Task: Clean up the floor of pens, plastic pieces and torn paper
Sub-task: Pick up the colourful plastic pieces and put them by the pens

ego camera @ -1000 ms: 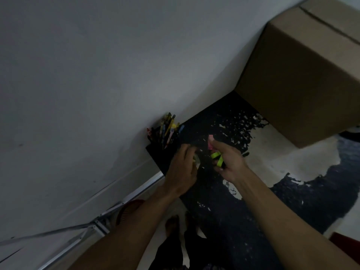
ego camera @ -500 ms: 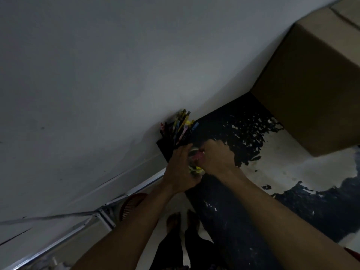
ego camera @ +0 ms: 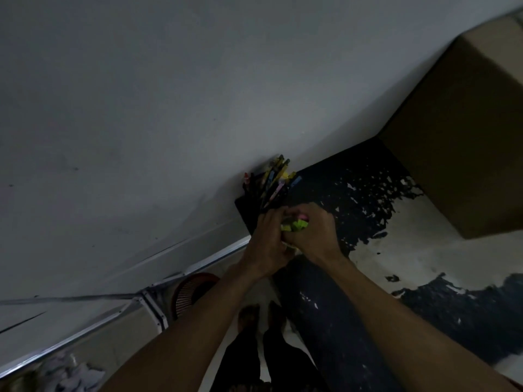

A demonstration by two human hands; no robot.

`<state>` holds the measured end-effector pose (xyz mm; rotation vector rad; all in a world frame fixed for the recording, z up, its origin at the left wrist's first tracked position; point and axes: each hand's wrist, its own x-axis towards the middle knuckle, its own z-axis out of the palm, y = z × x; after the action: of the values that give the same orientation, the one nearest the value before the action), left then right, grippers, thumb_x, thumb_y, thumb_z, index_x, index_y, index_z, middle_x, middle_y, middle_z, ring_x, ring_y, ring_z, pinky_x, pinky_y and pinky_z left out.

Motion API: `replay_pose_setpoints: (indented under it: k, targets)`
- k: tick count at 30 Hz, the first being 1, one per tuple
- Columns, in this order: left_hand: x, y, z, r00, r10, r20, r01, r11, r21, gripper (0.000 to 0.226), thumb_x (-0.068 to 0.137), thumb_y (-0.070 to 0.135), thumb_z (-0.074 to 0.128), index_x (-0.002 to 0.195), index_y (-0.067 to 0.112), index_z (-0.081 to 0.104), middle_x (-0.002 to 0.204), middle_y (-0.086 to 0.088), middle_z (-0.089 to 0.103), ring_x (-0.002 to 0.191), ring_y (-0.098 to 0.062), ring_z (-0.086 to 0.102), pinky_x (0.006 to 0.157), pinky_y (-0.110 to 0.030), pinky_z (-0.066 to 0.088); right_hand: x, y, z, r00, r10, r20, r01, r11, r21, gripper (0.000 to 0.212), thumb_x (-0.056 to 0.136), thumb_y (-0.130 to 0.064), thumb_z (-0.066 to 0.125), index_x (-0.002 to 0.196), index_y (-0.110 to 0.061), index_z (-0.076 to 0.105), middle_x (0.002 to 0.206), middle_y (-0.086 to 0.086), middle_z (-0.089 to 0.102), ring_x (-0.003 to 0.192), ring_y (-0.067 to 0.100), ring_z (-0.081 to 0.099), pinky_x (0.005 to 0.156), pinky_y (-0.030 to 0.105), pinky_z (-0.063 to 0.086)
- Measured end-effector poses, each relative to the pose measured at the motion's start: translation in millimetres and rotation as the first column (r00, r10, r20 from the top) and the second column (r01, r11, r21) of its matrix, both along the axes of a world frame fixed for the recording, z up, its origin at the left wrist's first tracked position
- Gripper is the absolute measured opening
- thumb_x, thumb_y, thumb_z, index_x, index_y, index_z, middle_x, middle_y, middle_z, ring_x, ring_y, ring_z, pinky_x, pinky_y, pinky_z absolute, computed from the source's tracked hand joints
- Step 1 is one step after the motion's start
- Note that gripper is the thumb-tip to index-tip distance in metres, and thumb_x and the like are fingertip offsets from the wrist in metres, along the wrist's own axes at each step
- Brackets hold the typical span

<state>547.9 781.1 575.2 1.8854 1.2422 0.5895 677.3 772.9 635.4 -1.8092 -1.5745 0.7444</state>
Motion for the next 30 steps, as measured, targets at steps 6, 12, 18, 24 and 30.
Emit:
replay_pose_setpoints:
  k: [6,12,18,24,30]
  targets:
    - [1,5,-5,1.0,-0.009,0.006,0.01,0.998,-0.054,0.065,0.068,0.048,0.07,0.119,0.009,0.056,0.12,-0.011,0.059,0.112,-0.027,0.055,0.097,-0.046,0.044,-1,-2,-5,0.999,0.015,0.039,-0.014,1.0,-0.028,0.033,0.07,-0.009,0.076,0.102,-0.018,0.071,0.097,0.001,0.056,0.083,0.01,0.054,0.069,0.008,0.041]
    - [-2,2,-10,0.999,-0.033,-0.007,0.033,0.998,-0.046,0.078,0.069,0.057,0.057,0.123,0.001,0.056,0.126,-0.019,0.056,0.118,-0.034,0.052,0.103,-0.05,0.039,0,-7,-2,0.983,0.102,0.152,-0.093,0.994,-0.063,0.048,0.075,-0.011,0.07,0.122,-0.018,0.061,0.111,0.003,0.068,0.096,0.019,0.065,0.082,0.028,0.053]
    - [-3,3,-14,1.0,-0.023,-0.01,0.022,0.996,-0.091,0.067,0.072,0.041,0.068,0.122,-0.002,0.056,0.125,-0.024,0.055,0.116,-0.038,0.052,0.105,-0.049,0.037,0,-14,1,0.99,0.11,0.09,-0.108,0.994,-0.024,0.055,0.071,-0.001,0.07,0.124,-0.015,0.064,0.117,0.004,0.067,0.103,0.018,0.063,0.088,0.018,0.043]
    - [1,6,-5,1.0,-0.002,0.028,0.001,1.0,0.011,0.064,0.069,0.036,0.078,0.123,0.012,0.055,0.125,-0.008,0.056,0.116,-0.023,0.051,0.1,-0.042,0.04,0,-8,0,0.988,0.053,0.143,-0.057,0.998,0.019,0.046,0.067,-0.011,0.075,0.112,-0.019,0.067,0.103,0.0,0.058,0.088,0.017,0.06,0.071,0.023,0.047]
    - [1,9,-8,1.0,-0.007,0.011,0.007,1.0,0.011,0.07,0.068,0.038,0.08,0.127,0.014,0.052,0.128,-0.008,0.055,0.12,-0.026,0.052,0.099,-0.046,0.043,-1,0,3,0.945,0.175,0.278,-0.13,0.976,-0.173,0.07,0.066,-0.028,0.073,0.133,-0.024,0.052,0.117,0.004,0.049,0.097,0.027,0.059,0.08,0.041,0.054]
